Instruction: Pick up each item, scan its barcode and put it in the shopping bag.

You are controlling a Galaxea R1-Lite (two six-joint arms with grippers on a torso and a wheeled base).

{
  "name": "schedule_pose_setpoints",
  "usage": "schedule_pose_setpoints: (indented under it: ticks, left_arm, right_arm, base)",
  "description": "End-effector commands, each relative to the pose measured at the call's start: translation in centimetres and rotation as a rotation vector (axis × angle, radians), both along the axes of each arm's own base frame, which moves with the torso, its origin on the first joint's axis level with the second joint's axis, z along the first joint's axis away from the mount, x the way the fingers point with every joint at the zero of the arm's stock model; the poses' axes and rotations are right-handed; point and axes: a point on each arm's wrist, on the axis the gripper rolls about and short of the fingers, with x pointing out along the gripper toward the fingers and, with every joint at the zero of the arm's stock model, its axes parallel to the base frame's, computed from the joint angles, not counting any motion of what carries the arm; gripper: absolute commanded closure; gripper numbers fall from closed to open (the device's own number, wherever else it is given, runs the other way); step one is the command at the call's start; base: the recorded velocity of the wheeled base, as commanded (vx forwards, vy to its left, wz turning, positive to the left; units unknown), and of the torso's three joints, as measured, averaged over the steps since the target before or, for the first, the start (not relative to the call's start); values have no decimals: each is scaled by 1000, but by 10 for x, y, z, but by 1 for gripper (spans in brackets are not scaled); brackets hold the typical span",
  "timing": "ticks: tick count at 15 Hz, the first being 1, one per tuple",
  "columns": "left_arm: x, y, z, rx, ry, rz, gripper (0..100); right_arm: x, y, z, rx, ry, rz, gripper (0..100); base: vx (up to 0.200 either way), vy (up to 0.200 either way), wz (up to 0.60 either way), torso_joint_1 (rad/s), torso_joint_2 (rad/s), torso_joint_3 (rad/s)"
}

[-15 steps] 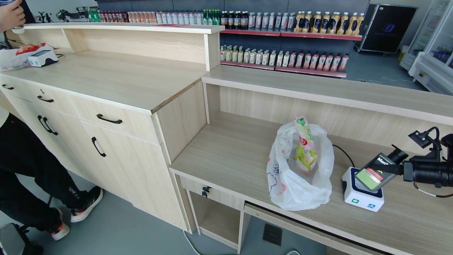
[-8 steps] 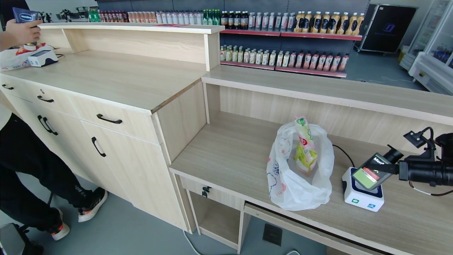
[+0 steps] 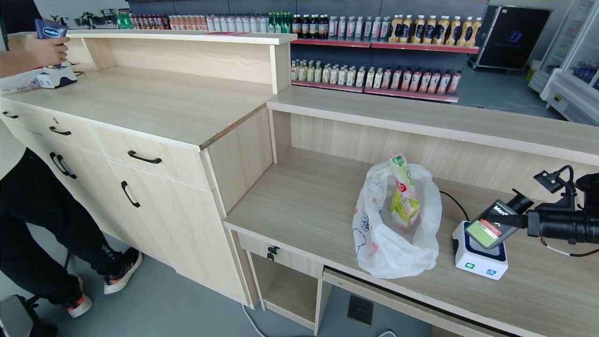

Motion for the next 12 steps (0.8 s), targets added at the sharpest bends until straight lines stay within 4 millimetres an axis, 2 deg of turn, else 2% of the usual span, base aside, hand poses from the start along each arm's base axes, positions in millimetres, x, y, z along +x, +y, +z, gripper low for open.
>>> schedule_pose_setpoints:
  ticks: [1, 4, 5, 6, 9, 12]
  left_arm:
    - [0, 0, 0, 0, 0, 0, 0]
    - [0, 0, 0, 0, 0, 0, 0]
    - [0, 0, 0, 0, 0, 0, 0]
    - [0, 0, 0, 0, 0, 0, 0]
    - [0, 0, 0, 0, 0, 0, 0]
    - [0, 0, 0, 0, 0, 0, 0]
  right_arm:
    - [-7, 4, 22, -26, -51, 0, 100]
    - [-39, 16, 79, -116, -185, -25, 100]
    - [-47, 17, 88, -137, -195, -51, 100]
    - [-70, 23, 106, -205, -170, -140, 100]
    - [-96, 31, 130, -290, -71, -376, 100]
    - [-101, 39, 148, -368, -36, -620, 100]
  base:
    - [0, 0, 0, 0, 0, 0]
    - [0, 0, 0, 0, 0, 0]
    - [0, 0, 0, 0, 0, 0]
    - [0, 0, 0, 0, 0, 0]
    - [0, 0, 0, 0, 0, 0]
    - [0, 0, 0, 0, 0, 0]
